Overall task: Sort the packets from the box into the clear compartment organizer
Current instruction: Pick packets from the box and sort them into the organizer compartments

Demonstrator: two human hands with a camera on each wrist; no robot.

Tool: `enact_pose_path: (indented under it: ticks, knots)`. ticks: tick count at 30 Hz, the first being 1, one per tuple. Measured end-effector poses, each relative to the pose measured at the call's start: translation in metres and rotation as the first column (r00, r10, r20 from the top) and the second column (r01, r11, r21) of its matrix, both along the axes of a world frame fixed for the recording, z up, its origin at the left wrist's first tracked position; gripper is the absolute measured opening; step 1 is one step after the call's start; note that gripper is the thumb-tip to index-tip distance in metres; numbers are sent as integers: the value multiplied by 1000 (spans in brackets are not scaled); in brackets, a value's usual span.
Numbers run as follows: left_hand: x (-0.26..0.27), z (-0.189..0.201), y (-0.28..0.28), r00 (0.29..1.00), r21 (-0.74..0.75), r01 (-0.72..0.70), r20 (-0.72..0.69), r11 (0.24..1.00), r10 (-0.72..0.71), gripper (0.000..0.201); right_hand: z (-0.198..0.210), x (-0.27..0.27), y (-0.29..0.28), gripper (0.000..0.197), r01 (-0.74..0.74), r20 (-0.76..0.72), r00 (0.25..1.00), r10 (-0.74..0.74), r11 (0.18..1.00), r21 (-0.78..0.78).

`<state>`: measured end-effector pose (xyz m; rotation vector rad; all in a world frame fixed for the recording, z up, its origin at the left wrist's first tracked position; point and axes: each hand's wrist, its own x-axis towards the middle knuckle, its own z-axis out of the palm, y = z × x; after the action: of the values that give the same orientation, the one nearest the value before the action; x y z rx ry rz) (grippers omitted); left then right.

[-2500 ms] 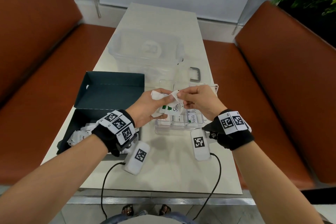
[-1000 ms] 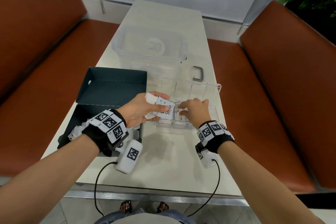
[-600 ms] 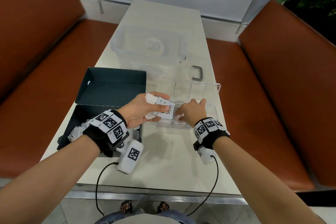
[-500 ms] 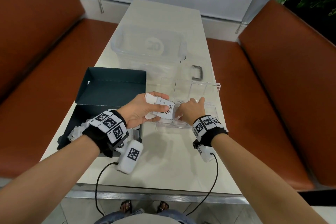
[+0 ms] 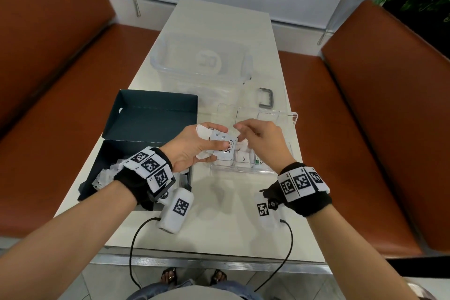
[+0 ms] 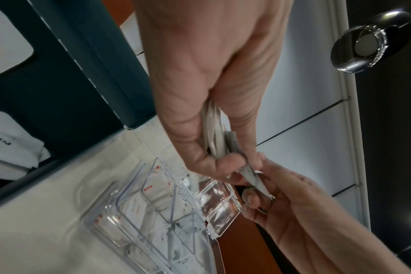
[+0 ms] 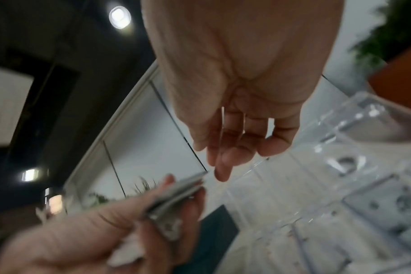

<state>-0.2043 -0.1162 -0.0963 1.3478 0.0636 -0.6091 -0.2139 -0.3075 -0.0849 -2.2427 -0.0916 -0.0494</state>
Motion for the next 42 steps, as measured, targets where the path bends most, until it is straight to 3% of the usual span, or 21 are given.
enact_pose_path:
  ticks: [4,7,12,16,20,26,32,38,42]
  knots:
    - [0,3,-6,1000,-1,14,13,1000,-14,34,5,-8,8,20,31,-156,988,-1,981,189]
    - [0,7,-10,999,-40,-6,-37,999,5,19,6,-8,-1,23,90,-169,985,-44,957,275]
    - [2,9,-14,1000,-28,-1,-29,1000,0,22,11,-7,-22,11,171,-154,980,-124,923,346]
    - [1,7,-20,999,-6,-20,42,1000,20,22,18,-10,-27,14,84,-186,982,12,862,500]
    - [-2,7,-25,998,-61,-6,69,998,10,20,20,-11,-23,13,79,-156,987,-23,928,363]
    - [-5,7,-34,997,-108,-5,76,994,13,25,19,-12,-22,9,105,-67,994,-91,962,254]
    - [-4,7,-40,992,-88,-28,116,996,39,34,19,-10,-28,11,80,-53,996,-71,978,193]
    - [1,13,-47,989,-74,-7,150,997,18,36,24,1,-45,10,24,-168,986,13,976,216]
    - [4,13,-46,994,-88,-11,109,996,21,36,28,18,-65,8,80,-102,992,-67,989,126]
